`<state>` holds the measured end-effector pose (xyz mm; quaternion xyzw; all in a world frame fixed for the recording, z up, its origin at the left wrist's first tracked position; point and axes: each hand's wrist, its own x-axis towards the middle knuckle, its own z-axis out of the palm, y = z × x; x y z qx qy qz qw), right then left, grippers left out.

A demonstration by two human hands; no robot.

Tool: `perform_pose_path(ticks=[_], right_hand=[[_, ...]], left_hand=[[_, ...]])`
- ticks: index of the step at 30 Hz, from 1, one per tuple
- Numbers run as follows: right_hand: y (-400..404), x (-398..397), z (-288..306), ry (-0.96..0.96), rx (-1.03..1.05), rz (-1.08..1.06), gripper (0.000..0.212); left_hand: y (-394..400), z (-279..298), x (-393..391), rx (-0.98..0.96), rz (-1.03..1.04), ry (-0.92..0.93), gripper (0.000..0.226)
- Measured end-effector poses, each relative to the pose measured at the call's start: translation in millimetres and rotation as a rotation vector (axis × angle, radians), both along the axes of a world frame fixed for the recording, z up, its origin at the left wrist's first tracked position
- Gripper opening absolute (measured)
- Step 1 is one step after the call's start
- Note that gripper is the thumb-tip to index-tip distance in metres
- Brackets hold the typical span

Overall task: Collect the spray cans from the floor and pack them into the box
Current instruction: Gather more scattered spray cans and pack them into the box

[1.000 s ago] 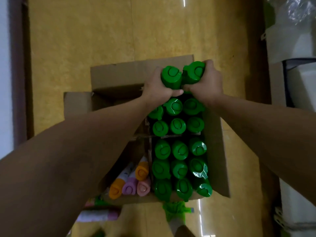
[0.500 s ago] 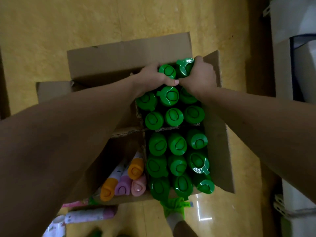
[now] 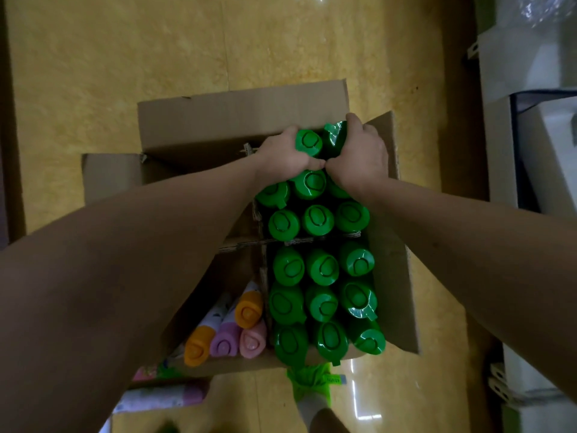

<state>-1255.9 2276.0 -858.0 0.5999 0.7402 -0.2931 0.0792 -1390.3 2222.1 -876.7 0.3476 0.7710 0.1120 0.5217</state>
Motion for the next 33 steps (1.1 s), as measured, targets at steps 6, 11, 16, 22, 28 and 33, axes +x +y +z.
perform_pose_path(ticks=[6,11,16,22,28,33], right_hand=[[-23,-10,20,-0.070,0.176,0.181,0.079],[-60,-36,31,-0.011,0.227,0.336,0.075],[-127,-69,34,0.013,0.235,0.471,0.075],[-227,-104,26,-0.005,0.216,0.692,0.078],[-343,-128,24,0.048,0.176,0.894,0.072],[-443,-138,12,0.091,0.135,1.035,0.072]], left_hand=[[-33,17,-13,0.141,0.053,0.141,0.082],[-85,31,-27,0.299,0.054,0.399,0.074],[-166,33,-53,0.288,-0.041,0.602,0.072],[-289,41,-74,0.157,0.042,0.779,0.071],[-441,38,-86,0.096,0.213,0.847,0.072],[-572,22,-80,0.015,0.403,0.851,0.072]])
